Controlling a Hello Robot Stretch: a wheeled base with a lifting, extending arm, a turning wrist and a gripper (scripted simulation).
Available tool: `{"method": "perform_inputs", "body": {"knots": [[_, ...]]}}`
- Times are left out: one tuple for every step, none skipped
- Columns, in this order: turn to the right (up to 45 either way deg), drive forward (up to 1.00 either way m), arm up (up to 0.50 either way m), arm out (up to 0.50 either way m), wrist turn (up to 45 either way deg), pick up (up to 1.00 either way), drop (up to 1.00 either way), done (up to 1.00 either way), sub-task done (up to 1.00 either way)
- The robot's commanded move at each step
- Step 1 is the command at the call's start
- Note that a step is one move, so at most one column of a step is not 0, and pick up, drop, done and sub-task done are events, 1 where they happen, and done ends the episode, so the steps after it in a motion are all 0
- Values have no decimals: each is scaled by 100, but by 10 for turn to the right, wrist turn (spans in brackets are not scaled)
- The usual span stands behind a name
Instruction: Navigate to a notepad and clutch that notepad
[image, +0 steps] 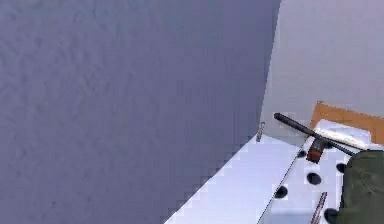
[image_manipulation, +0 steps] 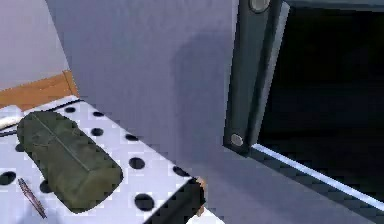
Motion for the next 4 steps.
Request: {"method": "perform_inputs", "body": {"knots": [[-450,0,0,0,0,0,0,0,0],[-30,0,0,0,0,0,0,0,0],[240,0,0,0,0,0,0,0,0],[0,25,0,0,0,0,0,0,0]]}}
